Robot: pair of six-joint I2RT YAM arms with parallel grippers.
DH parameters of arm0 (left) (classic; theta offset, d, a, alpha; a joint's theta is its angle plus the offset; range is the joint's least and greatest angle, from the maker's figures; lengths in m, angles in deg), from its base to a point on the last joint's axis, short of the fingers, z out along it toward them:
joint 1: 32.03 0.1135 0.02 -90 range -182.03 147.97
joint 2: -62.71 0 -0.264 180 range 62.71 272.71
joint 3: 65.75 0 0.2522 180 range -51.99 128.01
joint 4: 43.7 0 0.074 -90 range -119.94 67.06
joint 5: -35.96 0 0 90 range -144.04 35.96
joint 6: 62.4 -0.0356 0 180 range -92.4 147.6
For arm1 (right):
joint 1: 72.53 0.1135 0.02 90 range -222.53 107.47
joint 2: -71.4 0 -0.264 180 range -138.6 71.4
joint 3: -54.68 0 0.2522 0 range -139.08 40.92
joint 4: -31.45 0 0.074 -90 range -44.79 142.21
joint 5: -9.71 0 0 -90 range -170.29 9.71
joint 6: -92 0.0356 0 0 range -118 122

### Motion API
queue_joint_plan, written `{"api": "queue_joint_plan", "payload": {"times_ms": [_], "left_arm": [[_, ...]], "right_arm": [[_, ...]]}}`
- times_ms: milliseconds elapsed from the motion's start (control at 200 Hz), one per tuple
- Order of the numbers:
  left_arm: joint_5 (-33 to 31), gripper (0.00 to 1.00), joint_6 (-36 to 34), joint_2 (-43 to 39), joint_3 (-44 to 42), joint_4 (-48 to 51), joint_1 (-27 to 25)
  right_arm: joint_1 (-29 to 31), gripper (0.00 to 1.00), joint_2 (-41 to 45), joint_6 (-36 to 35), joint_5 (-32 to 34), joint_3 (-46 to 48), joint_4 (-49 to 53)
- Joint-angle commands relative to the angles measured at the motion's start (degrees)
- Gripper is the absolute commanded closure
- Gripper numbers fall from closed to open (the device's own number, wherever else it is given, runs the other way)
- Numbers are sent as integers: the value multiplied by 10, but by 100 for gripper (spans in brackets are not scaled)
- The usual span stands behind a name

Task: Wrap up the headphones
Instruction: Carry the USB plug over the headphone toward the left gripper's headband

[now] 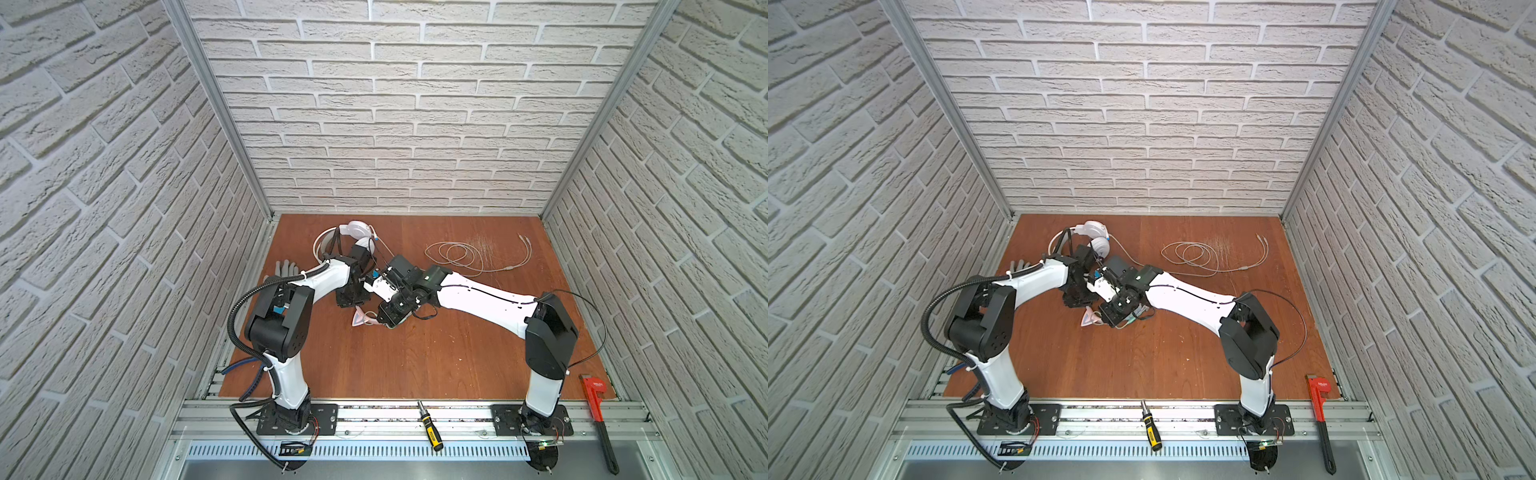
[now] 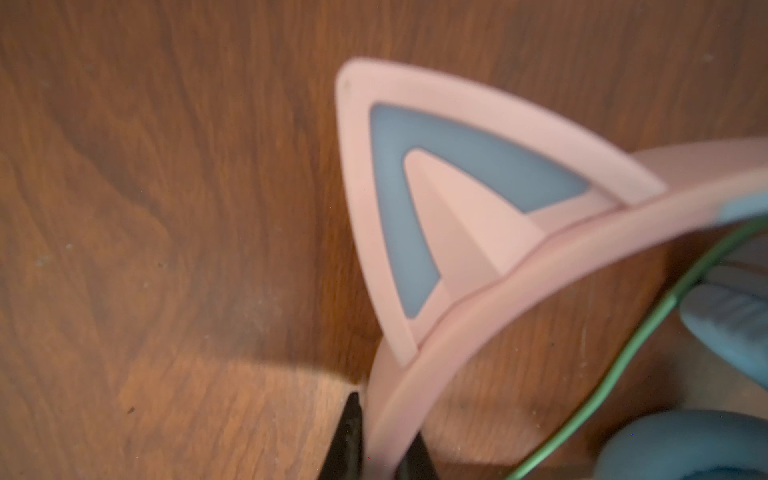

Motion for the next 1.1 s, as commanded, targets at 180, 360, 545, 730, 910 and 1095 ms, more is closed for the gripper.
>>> {"api": "queue_joint_plan", "payload": {"times_ms": [180,360,545,730,910,1095], "left_arm": [[-2,100,-2,-20,-6,18,-5],[-7,100,2,-15,3,21,-5],[-13,100,1,-10,10,25,-5],[-14,100,5,-7,13,24,-5],[-14,100,5,-5,13,22,-5],[-13,100,7,-2,-3,9,-11]], "right_arm": [[-12,95,33,27,17,22,-37],[-15,95,100,-33,25,66,-6],[-15,95,178,-74,31,120,36],[-16,95,240,-93,60,145,84],[-17,95,263,-95,81,155,101],[-23,95,223,-78,75,113,64]]}}
